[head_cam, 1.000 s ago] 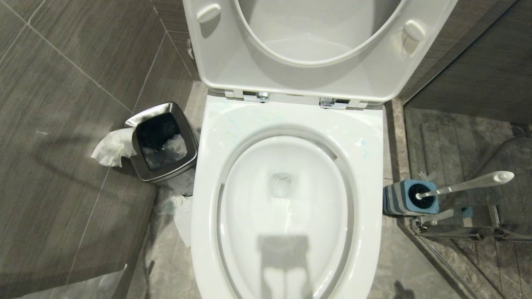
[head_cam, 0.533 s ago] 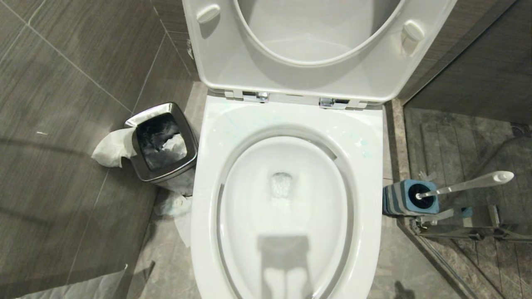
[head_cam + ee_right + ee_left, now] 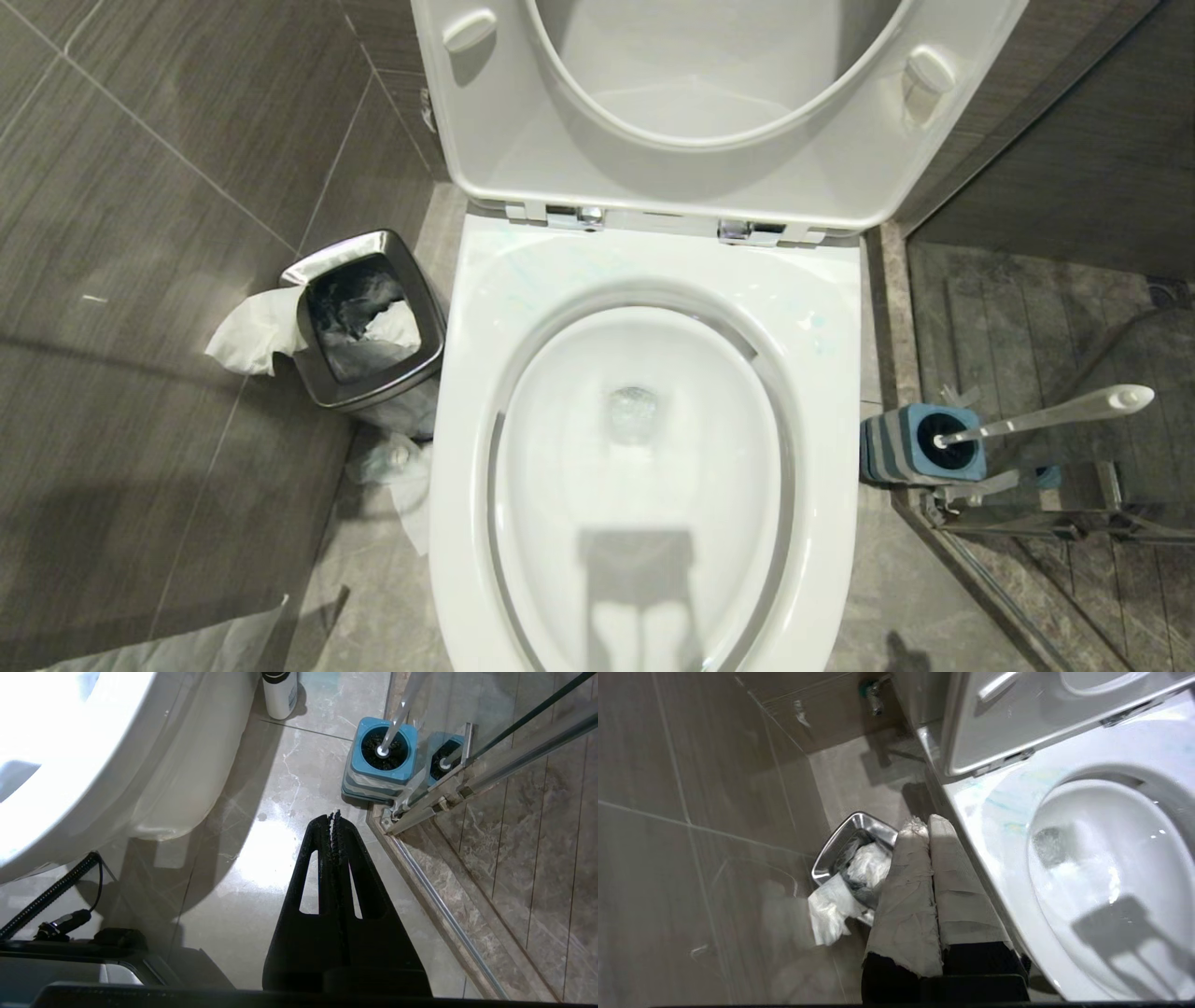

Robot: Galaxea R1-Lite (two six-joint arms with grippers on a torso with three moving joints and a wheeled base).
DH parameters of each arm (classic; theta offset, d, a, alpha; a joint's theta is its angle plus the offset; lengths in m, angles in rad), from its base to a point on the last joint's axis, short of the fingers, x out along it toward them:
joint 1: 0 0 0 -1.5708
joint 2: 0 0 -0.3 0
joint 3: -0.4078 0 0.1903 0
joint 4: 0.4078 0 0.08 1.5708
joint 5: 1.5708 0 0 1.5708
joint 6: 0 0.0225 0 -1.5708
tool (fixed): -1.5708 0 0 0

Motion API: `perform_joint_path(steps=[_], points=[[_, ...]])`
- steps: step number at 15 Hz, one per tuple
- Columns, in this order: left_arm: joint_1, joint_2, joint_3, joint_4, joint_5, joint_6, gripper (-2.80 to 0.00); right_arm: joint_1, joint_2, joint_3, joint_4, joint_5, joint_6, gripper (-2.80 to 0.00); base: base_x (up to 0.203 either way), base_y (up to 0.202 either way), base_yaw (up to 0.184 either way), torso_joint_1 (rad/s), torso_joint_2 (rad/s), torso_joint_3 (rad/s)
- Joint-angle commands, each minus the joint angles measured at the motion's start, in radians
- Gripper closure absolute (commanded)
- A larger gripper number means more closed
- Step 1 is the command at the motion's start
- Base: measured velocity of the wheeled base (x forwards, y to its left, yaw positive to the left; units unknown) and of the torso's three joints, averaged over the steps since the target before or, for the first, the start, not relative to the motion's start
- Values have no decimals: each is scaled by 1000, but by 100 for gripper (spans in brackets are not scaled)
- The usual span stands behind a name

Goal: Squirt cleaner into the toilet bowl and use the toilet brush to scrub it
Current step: Close the toilet lid

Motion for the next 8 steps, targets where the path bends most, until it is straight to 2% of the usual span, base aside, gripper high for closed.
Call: perform_joint_path(steps=[1, 4, 6, 8], points=[[-12, 7, 10, 5, -97, -59, 0, 0, 0, 0, 0, 1, 0, 0, 0, 0, 0, 0, 0, 0], [-10, 11, 46, -1, -360, -275, 0, 0, 0, 0, 0, 1, 0, 0, 0, 0, 0, 0, 0, 0], [21, 11, 52, -2, -459, -329, 0, 0, 0, 0, 0, 1, 0, 0, 0, 0, 0, 0, 0, 0], [64, 6, 59, -5, -539, -426, 0, 0, 0, 0, 0, 1, 0, 0, 0, 0, 0, 0, 0, 0]])
